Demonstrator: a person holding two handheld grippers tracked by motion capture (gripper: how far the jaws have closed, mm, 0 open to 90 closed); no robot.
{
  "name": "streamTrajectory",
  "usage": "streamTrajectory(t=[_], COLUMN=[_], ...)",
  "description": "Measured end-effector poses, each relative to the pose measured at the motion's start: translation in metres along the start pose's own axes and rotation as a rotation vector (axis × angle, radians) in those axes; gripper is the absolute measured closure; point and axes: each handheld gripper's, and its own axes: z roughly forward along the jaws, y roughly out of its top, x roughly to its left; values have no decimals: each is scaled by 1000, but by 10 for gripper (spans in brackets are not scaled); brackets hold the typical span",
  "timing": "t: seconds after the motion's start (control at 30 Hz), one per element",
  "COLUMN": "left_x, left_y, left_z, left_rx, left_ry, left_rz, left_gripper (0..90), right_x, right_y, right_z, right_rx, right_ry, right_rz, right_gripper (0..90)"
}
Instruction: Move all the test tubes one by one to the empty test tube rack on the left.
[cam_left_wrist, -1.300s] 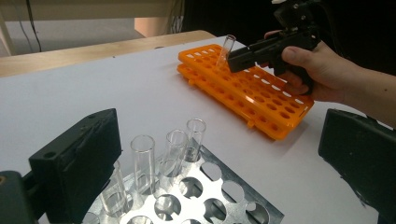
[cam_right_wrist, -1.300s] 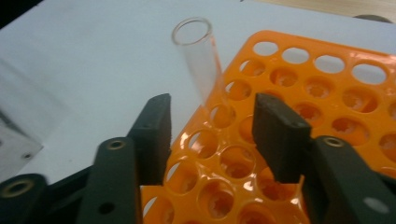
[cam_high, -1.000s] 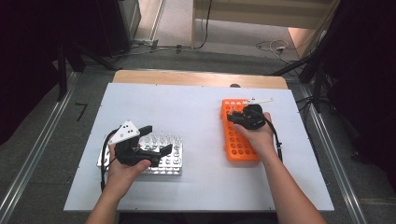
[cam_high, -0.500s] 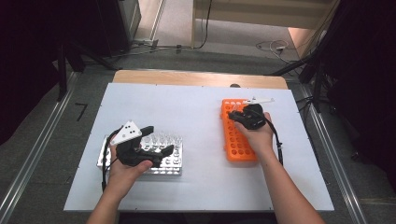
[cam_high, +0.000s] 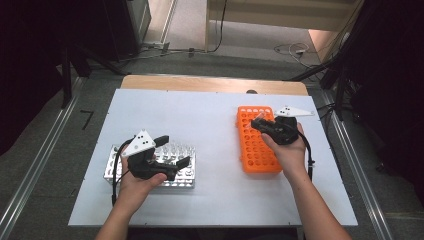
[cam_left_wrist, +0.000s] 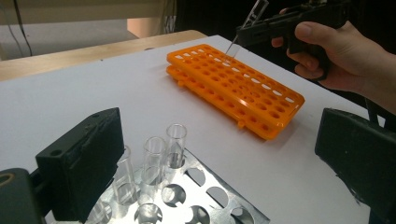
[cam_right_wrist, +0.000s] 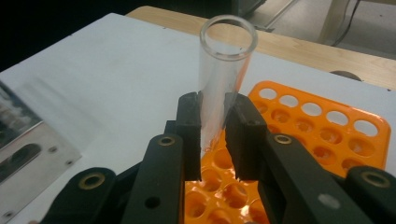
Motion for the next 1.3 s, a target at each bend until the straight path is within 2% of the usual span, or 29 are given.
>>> streamTrajectory(t=[0.27, 0.4, 0.5, 0.67, 0.87, 0.9, 1.0, 1.13, 1.27, 1.3], left_x=[-8, -13, -16, -24, -36, -38, -43, -48, -52, -54], left_y=[4, 4, 4, 5, 6, 6, 6, 7, 7, 7], left_z=[2, 4, 7, 13, 20, 21, 24, 27, 29, 29], left_rx=[-15, -17, -21, -26, -15, -11, -11, -9, -9, -9], left_ry=[-25, -49, -78, -160, -214, -203, -208, -230, -259, -250], left_rz=[8, 19, 18, 6, 27, 35, 42, 53, 68, 79], left_gripper=[20, 55, 70, 94, 114, 112, 113, 136, 219, 245], right_x=[21, 34, 44, 61, 81, 84, 92, 102, 109, 111], right_y=[-14, -21, -25, -29, -30, -30, -30, -31, -32, -32], right_z=[-20, -27, -31, -36, -38, -38, -36, -33, -30, -29], right_rx=[2, 10, 28, 51, 67, 72, 80, 97, 107, 112], right_ry=[60, 95, 129, 173, 223, 232, 254, 279, 296, 302], right_rz=[-37, -63, -84, -124, -171, -176, -196, -219, -242, -248], right_gripper=[741, 741, 742, 741, 742, 742, 742, 741, 742, 742])
